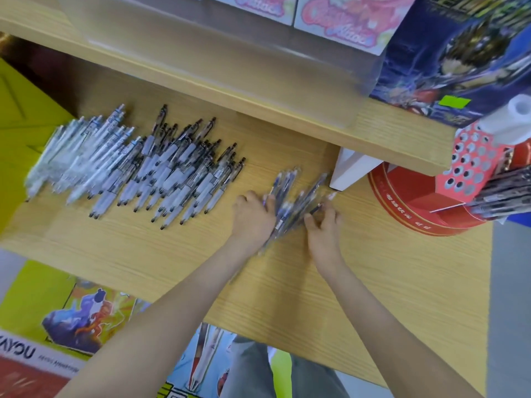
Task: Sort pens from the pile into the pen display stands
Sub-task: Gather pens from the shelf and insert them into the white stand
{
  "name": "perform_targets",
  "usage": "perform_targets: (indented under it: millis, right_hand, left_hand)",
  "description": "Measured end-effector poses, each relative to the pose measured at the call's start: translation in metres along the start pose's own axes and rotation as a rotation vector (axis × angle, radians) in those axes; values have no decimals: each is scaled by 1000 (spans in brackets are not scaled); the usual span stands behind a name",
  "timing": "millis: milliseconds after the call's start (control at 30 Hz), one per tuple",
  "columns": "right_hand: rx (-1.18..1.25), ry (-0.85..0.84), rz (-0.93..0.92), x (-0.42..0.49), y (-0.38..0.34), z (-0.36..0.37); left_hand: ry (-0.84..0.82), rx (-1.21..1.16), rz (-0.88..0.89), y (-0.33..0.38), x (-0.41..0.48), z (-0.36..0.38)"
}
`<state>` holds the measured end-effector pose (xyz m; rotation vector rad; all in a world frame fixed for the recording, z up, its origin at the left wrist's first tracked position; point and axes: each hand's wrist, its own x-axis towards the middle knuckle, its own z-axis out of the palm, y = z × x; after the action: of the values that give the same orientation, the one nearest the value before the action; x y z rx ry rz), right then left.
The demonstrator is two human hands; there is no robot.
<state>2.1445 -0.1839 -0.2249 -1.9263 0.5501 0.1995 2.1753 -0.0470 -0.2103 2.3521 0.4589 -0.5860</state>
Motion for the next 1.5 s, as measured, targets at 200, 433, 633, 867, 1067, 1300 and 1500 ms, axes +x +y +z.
perform_targets:
  millis: [200,433,633,867,1067,1300,1500]
  right_hand:
    - [105,-10,-21,3,-8,16]
    - [434,-166,78,0,-23,24]
    - [407,-287,113,-11,-26,22]
    - [69,-170,-61,-15,-34,5]
    - [-481,56,-232,32,-38,9]
    - [-703,29,-78,56,-28,43]
    - [-777,-21,-82,42,-18,35]
  left_hand:
    - [-140,259,29,42,19,2]
    - [-170,-99,-105,42,22,5]
    - [-225,-615,-198,28,14,-5]
    - [-197,-900,-244,12,12,-14]
    - [-167,-1207,-316,-5,8,-44]
    - [-216,-1258,-393,-36,-5,-58]
    - [-260,-1125,-385,-61,-14,-61]
